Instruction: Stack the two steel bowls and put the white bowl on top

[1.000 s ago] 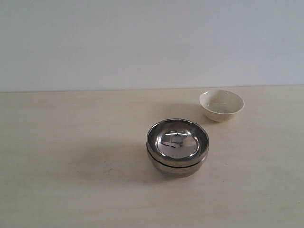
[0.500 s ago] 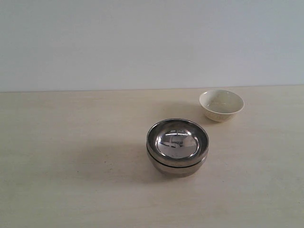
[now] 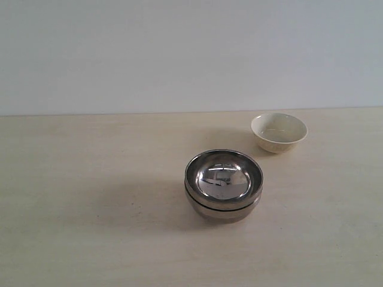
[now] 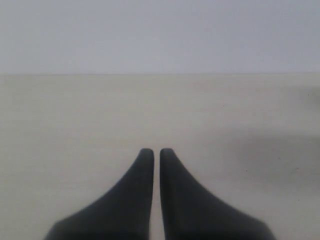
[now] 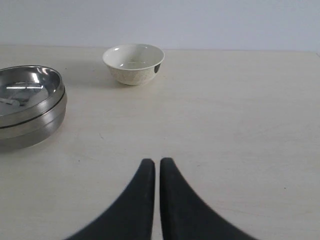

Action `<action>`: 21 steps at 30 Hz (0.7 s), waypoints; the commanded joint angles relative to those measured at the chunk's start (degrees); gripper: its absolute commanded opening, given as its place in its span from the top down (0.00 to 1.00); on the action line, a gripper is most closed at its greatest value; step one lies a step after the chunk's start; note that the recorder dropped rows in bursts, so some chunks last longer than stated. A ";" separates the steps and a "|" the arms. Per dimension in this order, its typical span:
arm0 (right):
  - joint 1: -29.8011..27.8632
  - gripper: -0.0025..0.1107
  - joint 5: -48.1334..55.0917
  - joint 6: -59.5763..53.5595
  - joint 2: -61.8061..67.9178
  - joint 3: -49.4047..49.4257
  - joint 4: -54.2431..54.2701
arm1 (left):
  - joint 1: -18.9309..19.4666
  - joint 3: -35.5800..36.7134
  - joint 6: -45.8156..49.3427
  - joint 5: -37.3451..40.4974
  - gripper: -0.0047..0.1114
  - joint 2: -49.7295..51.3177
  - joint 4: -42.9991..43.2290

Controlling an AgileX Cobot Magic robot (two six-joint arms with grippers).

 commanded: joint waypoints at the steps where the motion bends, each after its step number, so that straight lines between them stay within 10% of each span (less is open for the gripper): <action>1: 0.18 0.97 -0.23 0.00 -0.24 -0.03 -0.22 | 0.23 0.22 0.39 0.05 0.93 -0.15 0.06; 13: 0.18 0.97 -6.37 -1.93 -0.24 -0.03 -10.00 | 0.23 0.22 0.39 -0.05 0.93 -0.15 0.06; 21: 0.18 0.97 -45.94 3.90 -0.24 -0.03 -10.31 | 0.23 0.22 0.39 -0.05 0.93 -0.15 0.06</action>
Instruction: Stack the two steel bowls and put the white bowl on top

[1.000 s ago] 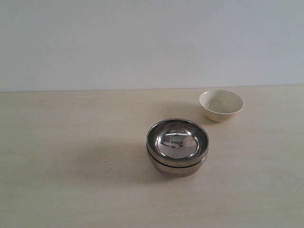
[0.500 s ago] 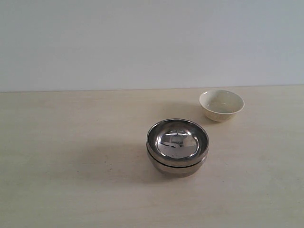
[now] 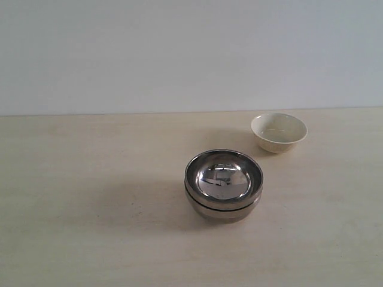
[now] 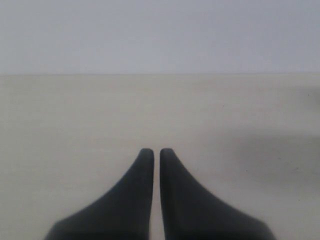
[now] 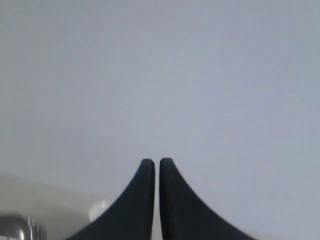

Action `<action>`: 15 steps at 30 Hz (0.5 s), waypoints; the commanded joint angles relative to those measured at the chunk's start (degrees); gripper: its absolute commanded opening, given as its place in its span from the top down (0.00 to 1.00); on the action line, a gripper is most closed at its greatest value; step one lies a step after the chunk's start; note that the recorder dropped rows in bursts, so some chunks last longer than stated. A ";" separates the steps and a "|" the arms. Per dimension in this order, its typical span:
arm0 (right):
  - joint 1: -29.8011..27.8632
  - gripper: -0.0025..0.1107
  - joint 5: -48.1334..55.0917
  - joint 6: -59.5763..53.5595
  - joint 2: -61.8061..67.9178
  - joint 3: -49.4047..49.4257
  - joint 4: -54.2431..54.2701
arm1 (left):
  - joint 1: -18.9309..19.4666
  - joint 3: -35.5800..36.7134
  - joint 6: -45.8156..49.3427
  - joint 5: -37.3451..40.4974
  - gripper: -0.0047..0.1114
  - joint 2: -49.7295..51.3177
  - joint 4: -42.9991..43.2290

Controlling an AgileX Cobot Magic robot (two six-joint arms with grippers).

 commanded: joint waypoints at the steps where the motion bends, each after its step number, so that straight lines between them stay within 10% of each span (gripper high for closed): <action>1: 0.14 0.97 -21.56 7.20 -0.24 -0.03 0.84 | 0.23 0.22 0.39 -0.05 0.93 -0.15 0.06; 5: 0.14 0.97 -31.79 16.31 -0.24 -1.38 2.51 | 0.23 0.22 0.39 -0.05 0.93 -0.15 0.06; 10: 0.14 0.97 3.57 21.33 5.23 -20.08 2.33 | 0.23 0.22 0.39 -0.05 0.93 -0.15 0.06; 15: 0.14 0.96 8.90 20.56 16.34 -29.79 0.69 | 0.23 0.22 0.39 -0.05 0.93 -0.15 0.06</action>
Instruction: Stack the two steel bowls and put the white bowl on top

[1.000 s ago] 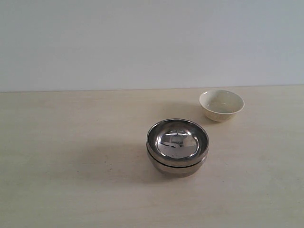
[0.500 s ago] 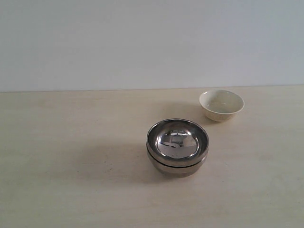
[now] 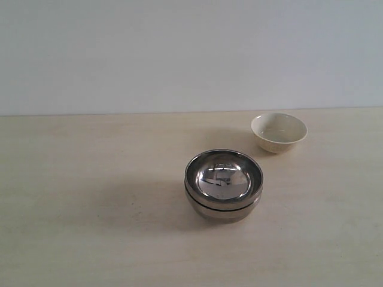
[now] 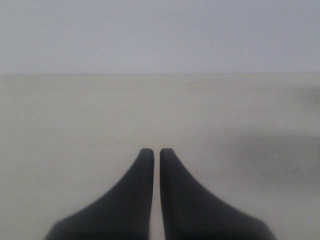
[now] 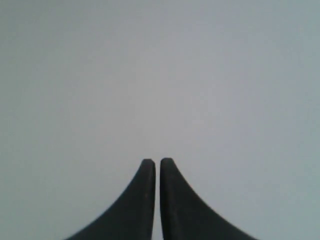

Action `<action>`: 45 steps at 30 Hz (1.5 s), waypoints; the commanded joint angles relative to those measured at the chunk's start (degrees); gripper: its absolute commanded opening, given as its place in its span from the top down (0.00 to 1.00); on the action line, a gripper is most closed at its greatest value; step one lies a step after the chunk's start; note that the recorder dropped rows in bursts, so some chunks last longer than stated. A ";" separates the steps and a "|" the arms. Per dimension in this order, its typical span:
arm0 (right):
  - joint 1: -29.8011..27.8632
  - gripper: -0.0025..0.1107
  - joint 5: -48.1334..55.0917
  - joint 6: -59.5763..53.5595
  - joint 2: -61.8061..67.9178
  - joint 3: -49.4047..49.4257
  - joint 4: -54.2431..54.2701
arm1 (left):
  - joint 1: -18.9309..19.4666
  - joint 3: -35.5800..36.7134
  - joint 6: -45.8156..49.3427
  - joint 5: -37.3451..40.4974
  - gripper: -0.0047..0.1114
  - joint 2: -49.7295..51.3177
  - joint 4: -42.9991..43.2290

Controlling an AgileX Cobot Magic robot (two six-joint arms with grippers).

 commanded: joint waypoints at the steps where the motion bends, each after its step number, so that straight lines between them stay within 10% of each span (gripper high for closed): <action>1: 0.14 0.95 6.44 -0.15 10.41 -7.84 -1.51 | 0.23 0.22 0.39 -0.05 0.93 -0.15 0.06; 11: 0.14 0.20 18.76 0.66 42.97 -21.90 -1.16 | 0.23 0.22 0.39 -0.05 0.93 -0.15 0.06; 45: 0.26 0.26 26.78 0.59 114.01 -63.21 5.77 | 0.23 0.22 0.39 -0.05 0.93 -0.15 0.06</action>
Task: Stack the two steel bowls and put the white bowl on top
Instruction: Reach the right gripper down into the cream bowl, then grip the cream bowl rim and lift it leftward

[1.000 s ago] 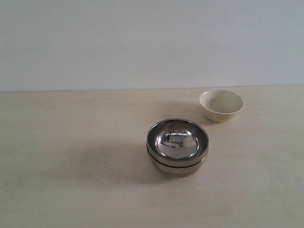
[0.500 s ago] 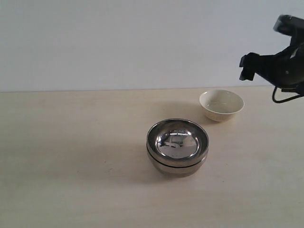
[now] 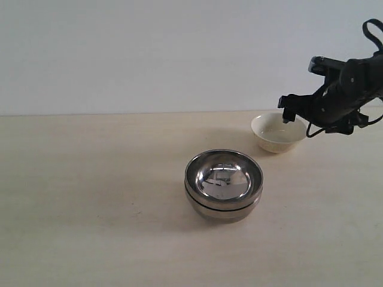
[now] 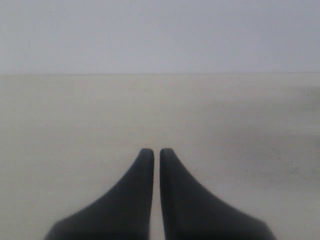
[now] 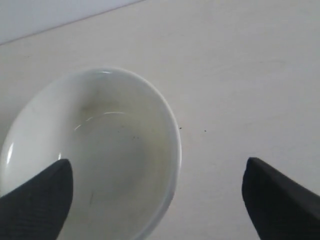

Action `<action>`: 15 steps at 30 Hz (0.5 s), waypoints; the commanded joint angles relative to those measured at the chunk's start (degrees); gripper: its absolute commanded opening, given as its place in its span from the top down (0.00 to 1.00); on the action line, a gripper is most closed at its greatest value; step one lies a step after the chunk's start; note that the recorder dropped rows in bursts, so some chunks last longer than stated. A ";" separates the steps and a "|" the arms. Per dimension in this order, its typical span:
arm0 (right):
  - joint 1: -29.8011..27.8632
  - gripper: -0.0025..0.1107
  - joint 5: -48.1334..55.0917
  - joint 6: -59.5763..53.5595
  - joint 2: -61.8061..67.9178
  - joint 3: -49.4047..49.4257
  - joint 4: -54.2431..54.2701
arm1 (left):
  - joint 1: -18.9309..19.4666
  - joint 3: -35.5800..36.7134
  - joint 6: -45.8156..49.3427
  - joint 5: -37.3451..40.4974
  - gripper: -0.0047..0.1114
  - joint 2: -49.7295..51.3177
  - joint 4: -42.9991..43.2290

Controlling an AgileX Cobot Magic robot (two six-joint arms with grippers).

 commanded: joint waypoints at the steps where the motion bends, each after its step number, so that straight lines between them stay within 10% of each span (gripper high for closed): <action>1: 0.16 0.26 1.46 -0.61 3.90 -4.23 0.02 | 0.23 0.22 0.39 -0.05 0.93 -0.15 0.06; 15: 0.16 0.26 -2.25 -0.61 10.04 -6.51 0.40 | 0.23 0.22 0.39 -0.05 0.93 -0.15 0.06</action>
